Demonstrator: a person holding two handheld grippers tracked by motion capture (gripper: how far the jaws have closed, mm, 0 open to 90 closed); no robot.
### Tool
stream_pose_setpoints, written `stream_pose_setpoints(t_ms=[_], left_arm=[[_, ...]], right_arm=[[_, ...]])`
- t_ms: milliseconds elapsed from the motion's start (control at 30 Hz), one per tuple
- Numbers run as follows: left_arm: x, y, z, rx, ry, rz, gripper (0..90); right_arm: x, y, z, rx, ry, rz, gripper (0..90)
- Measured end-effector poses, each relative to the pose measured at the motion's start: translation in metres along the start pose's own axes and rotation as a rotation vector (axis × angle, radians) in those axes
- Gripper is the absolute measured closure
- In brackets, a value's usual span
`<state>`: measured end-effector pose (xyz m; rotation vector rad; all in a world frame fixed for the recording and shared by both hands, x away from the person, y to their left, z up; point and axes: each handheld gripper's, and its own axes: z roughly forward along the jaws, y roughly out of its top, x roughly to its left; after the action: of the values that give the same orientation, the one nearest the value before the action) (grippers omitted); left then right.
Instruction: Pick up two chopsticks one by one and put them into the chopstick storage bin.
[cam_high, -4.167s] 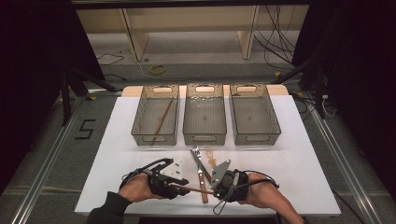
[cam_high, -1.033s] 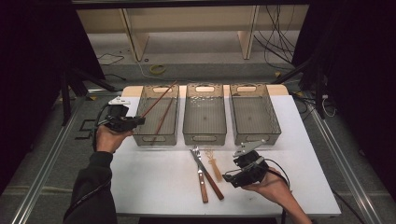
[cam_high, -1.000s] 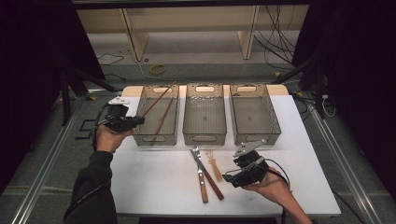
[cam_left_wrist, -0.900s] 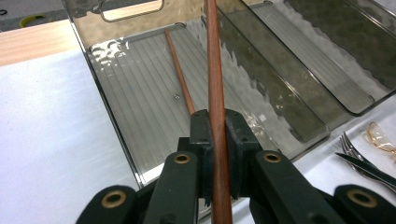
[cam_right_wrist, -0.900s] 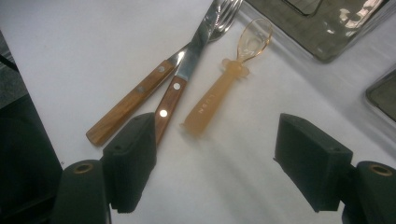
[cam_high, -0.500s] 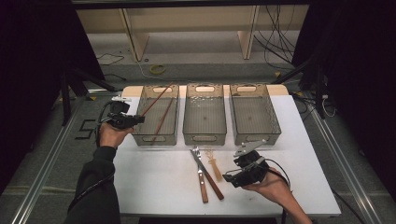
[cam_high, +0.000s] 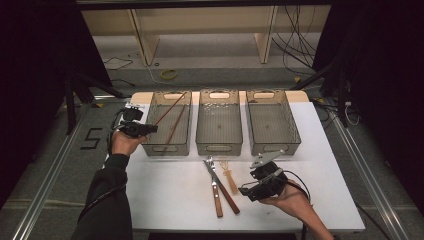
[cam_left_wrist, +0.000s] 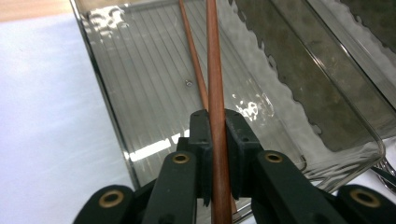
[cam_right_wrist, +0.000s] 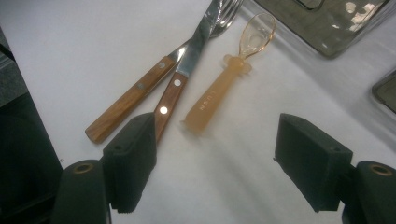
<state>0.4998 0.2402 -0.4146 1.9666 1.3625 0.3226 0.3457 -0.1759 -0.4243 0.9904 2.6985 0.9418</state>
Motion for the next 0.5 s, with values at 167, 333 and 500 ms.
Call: stream_pose_setpoints(t_ms=[167, 333, 500], left_arm=[[-0.002, 0.001, -0.002, -0.030, -0.013, -0.020, 51.4], [-0.008, 0.001, -0.012, -0.056, -0.047, -0.027, 35.2], [-0.014, -0.001, -0.024, -0.092, -0.083, -0.032, 28.9]], right_arm=[[-0.001, -0.001, 0.000, -0.004, -0.002, -0.014, 30.1], [-0.002, -0.001, 0.000, -0.008, -0.008, -0.013, 30.1], [-0.003, 0.000, 0.000, -0.009, -0.015, -0.007, 30.1]])
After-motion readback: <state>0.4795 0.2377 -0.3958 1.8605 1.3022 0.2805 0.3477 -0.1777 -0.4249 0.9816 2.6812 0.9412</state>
